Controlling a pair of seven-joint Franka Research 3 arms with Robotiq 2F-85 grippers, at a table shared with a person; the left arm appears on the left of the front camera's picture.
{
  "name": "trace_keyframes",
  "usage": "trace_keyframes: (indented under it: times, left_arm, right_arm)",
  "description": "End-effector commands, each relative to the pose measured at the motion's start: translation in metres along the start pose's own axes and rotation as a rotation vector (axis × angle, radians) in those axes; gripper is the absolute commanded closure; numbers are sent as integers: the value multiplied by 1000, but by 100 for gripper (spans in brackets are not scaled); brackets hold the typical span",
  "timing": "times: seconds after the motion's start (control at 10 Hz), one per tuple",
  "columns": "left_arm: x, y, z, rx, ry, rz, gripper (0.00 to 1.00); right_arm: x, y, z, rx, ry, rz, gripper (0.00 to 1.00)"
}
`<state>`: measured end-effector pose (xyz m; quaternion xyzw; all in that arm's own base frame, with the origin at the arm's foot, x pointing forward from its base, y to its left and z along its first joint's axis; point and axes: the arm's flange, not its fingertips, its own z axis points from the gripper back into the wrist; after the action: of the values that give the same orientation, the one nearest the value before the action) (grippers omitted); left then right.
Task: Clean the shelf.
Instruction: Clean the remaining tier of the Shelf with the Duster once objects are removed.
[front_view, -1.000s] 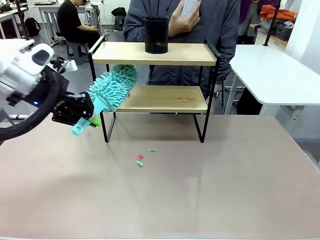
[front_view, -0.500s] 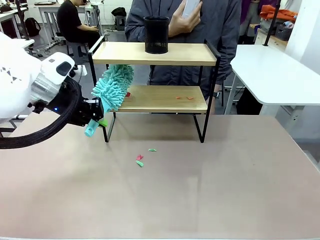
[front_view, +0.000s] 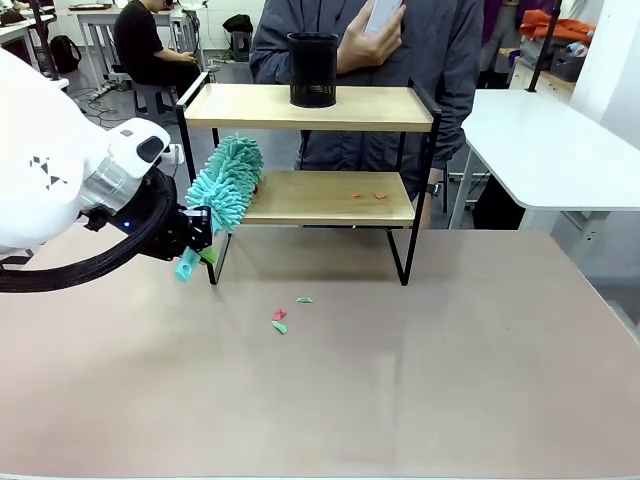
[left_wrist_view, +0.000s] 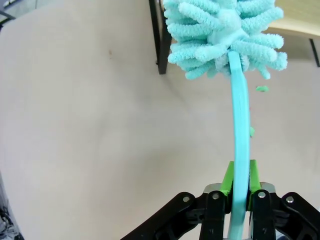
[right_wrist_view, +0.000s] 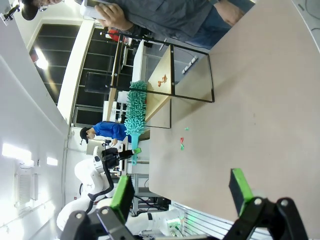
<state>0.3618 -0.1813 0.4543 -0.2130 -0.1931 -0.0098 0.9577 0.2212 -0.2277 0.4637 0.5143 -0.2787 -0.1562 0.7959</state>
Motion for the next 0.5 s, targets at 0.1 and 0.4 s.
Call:
trace_keyframes:
  times: [0.1, 0.4]
  left_arm:
    - [7, -24, -3, -23, 78, -54, 89]
    - [8, -44, -10, -55, 177, -130, 89]
  right_arm:
    - [2, 0, -1, 20, -12, 25, 0]
    - [2, 0, -1, 20, -12, 25, 0]
